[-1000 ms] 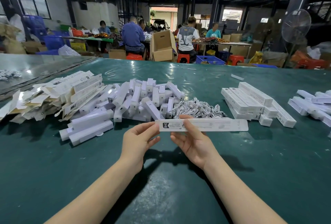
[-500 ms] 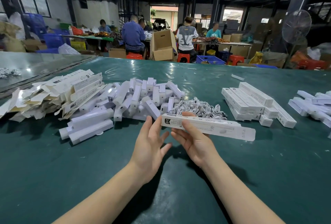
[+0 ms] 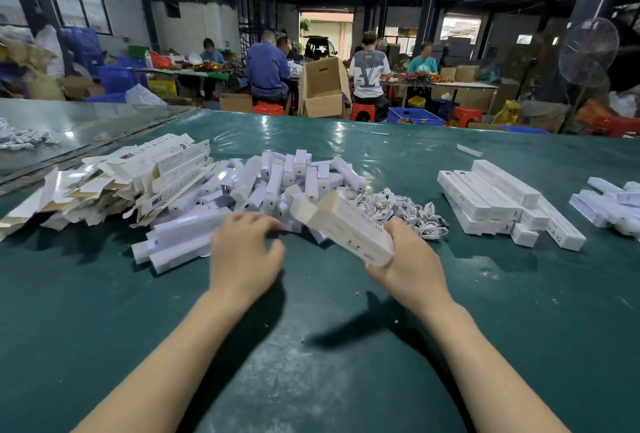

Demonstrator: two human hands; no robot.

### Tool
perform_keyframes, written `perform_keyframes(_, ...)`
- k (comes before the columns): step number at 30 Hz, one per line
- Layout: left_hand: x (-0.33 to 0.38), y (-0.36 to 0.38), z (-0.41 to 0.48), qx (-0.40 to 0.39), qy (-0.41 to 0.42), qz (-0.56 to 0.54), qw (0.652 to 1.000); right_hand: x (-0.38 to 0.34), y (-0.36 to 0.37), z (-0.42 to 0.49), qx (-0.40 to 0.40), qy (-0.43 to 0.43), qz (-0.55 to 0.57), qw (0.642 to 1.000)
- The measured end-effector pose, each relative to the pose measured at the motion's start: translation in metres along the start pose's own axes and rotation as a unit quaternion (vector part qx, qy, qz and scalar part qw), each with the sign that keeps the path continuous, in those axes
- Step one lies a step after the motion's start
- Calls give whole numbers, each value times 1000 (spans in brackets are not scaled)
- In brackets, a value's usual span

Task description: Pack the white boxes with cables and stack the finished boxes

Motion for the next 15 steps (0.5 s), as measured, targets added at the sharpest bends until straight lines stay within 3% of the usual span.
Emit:
perform_keyframes(3, -48, -15, 10, 29, -154, 71, 985, 13, 4, -1, -49, 71, -139, 986)
perform_keyframes(7, -85, -21, 10, -26, -285, 105, 952, 18, 5, -1, -60, 104, -195, 973)
perform_keyframes(11, -84, -21, 14, -34, -273, 164, 947, 12, 8, -2, -69, 91, -214, 970)
perform_keyframes(15, -81, -15, 16, -42, -254, 176, 950, 4, 7, -4, -45, 64, -164, 983)
Point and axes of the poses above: each hand's wrist, its own z-axis towards the middle knuckle, its own y-axis out of the palm, x = y × z, the point moved 5 cm from there along z, towards the middle knuckle, and after that the axes turned 10 degrees about -x, right-handed, at the moved point
